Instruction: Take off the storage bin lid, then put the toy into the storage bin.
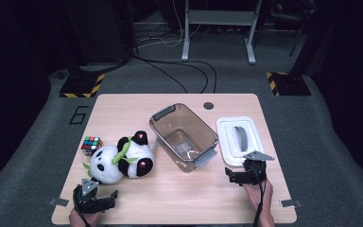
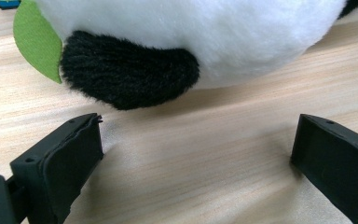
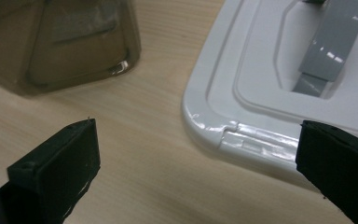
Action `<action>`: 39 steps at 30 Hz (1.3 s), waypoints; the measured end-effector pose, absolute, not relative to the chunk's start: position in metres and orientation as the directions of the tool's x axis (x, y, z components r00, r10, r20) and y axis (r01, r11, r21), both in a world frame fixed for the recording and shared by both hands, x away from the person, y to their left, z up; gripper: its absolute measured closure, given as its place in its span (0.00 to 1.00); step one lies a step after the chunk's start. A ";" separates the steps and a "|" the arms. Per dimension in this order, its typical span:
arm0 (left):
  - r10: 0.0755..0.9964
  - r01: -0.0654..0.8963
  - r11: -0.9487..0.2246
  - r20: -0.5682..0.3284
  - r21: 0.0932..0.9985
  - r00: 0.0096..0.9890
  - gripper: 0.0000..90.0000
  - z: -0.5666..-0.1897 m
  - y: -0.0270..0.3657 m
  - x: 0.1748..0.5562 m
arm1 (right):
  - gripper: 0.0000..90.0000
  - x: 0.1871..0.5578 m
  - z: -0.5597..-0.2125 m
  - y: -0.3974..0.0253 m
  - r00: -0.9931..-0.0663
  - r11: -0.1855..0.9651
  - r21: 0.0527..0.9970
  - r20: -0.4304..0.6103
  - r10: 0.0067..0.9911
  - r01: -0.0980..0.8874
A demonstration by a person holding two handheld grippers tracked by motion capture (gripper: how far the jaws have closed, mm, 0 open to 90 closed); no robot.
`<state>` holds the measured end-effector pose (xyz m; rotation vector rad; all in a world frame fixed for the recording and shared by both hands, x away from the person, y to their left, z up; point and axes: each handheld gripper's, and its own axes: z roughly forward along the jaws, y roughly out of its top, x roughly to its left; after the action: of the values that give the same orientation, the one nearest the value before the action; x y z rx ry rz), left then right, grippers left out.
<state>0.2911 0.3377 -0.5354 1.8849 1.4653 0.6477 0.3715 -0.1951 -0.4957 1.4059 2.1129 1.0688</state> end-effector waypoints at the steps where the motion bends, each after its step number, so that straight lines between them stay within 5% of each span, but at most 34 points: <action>1: 0.968 0.642 -0.157 -0.010 0.750 0.250 0.02 -0.536 0.338 0.291 | 0.00 0.369 -0.498 -0.194 -0.425 0.213 0.766 0.087 0.901 0.607; 32: 0.970 0.643 -0.131 -0.036 0.755 0.239 0.02 -0.532 0.340 0.291 | 0.00 0.343 -0.529 -0.167 -0.551 0.393 0.705 -0.005 0.834 0.589; 39: 0.968 0.641 -0.107 -0.068 0.760 0.242 0.01 -0.506 0.337 0.286 | 0.00 0.343 -0.529 -0.168 -0.554 0.395 0.705 -0.004 0.833 0.589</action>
<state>0.2862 0.3370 -0.5058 1.8300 1.4755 0.6061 0.3434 -0.1679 -0.5292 1.2310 2.3009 0.9465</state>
